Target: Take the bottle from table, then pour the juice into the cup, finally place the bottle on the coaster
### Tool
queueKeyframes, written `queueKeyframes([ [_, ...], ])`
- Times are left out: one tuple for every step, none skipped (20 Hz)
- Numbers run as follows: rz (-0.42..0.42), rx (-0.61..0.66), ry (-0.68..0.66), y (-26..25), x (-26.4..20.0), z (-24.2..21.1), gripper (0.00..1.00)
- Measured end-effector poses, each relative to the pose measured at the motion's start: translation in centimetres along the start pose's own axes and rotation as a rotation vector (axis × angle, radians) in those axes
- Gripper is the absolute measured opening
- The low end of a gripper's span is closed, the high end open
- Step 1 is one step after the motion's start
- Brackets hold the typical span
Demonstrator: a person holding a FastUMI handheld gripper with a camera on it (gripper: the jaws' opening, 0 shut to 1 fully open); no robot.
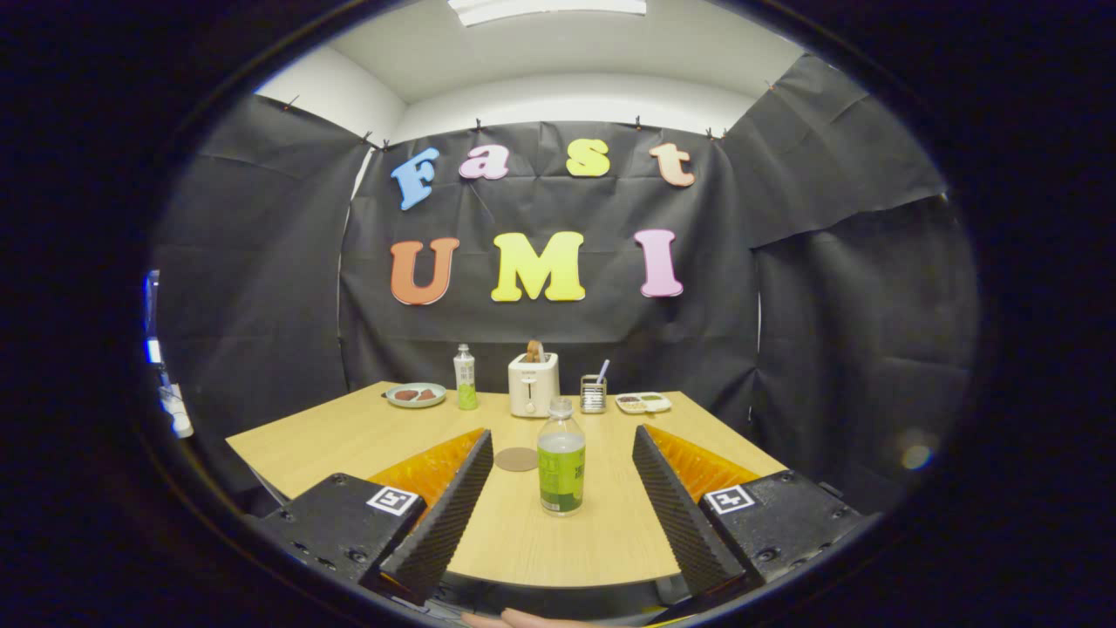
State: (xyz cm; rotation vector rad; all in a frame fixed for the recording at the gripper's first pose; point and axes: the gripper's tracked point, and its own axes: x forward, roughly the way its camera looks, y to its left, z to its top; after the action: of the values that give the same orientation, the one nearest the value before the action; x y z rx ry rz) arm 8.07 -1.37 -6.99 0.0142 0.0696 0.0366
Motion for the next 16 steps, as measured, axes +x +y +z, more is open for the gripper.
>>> queueKeyframes([
  [0.006,0.001,0.009,0.0,1.1,-0.6,1.00],
  [0.007,-0.002,0.024,-0.1,2.3,-1.4,1.00],
  [0.008,-0.005,0.036,-0.3,3.4,-1.8,1.00],
  [0.010,-0.008,0.044,-0.3,4.4,-2.4,1.00],
  [0.012,-0.009,0.054,-0.4,5.4,-2.8,1.00],
  [0.015,-0.004,0.059,-0.4,6.5,-3.2,1.00],
  [0.020,0.003,0.066,-0.4,7.7,-3.7,1.00],
  [0.022,0.008,0.072,-0.4,8.8,-4.1,1.00],
  [0.020,0.008,0.080,-0.5,9.8,-4.5,1.00],
  [0.019,0.003,0.092,-0.5,10.9,-5.0,1.00],
  [0.017,0.001,0.101,-0.5,11.7,-5.4,1.00],
  [0.013,-0.001,0.111,-0.7,12.7,-5.7,1.00],
  [0.014,0.000,0.123,-0.7,13.7,-6.2,1.00],
  [0.014,0.000,0.134,-0.7,14.4,-6.5,1.00],
  [0.016,0.001,0.145,-0.8,15.3,-6.9,1.00],
  [0.020,0.001,0.150,-0.8,15.8,-7.0,1.00],
])
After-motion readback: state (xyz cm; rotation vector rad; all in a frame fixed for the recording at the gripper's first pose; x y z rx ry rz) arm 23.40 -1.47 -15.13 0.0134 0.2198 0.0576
